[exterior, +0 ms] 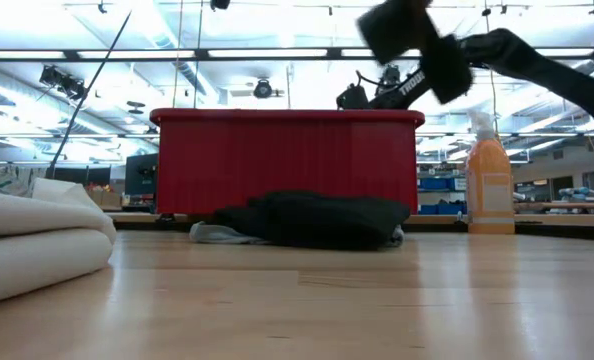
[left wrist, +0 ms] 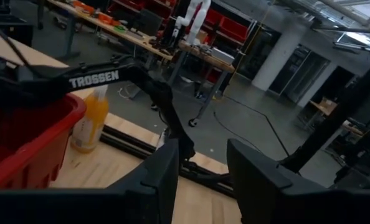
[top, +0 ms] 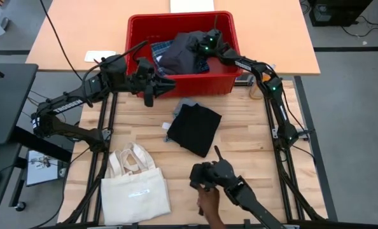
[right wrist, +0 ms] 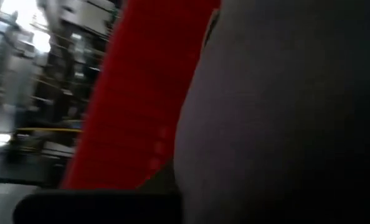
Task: Fold laundry
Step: Stack the gray pants in the red organizer bin, then stack the black t-shirt in the red organizer bin
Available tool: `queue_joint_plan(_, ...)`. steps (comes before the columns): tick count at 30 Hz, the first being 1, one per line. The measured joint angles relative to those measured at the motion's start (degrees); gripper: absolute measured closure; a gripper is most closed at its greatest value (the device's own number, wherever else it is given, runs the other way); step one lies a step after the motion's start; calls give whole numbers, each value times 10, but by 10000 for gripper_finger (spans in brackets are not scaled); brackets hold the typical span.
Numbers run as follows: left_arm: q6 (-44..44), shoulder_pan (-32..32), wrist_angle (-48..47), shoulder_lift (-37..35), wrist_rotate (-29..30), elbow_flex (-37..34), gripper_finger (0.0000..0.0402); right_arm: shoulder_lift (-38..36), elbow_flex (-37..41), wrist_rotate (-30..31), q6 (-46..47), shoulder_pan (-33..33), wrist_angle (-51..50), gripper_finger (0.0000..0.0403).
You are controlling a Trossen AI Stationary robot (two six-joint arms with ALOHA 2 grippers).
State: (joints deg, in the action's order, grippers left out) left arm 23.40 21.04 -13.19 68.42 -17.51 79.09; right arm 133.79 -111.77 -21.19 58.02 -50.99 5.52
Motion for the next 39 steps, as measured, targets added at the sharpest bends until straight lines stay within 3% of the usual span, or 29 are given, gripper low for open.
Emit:
queue_joint_plan(8,2,4,-5,0,12,0,260,-44,0,51,-122,-2,-103,351)
queue_joint_plan(12,-5,4,-5,0,18,0,260,-50,1,-2,-214,-5,-113,334)
queue_joint_plan(17,-5,7,-4,0,20,0,260,-57,1,-32,-244,-10,-138,271)
queue_joint_plan(24,9,7,-4,0,20,0,260,-70,1,-29,-275,-18,-187,139)
queue_joint_plan(29,12,6,-9,-2,19,0,260,-121,1,48,-321,-16,-266,68)
queue_joint_plan(33,5,6,-13,-4,18,0,260,-159,1,116,-346,-16,-323,44)
queue_joint_plan(39,-16,6,-13,-4,18,0,260,-212,1,123,-360,-13,-359,46)
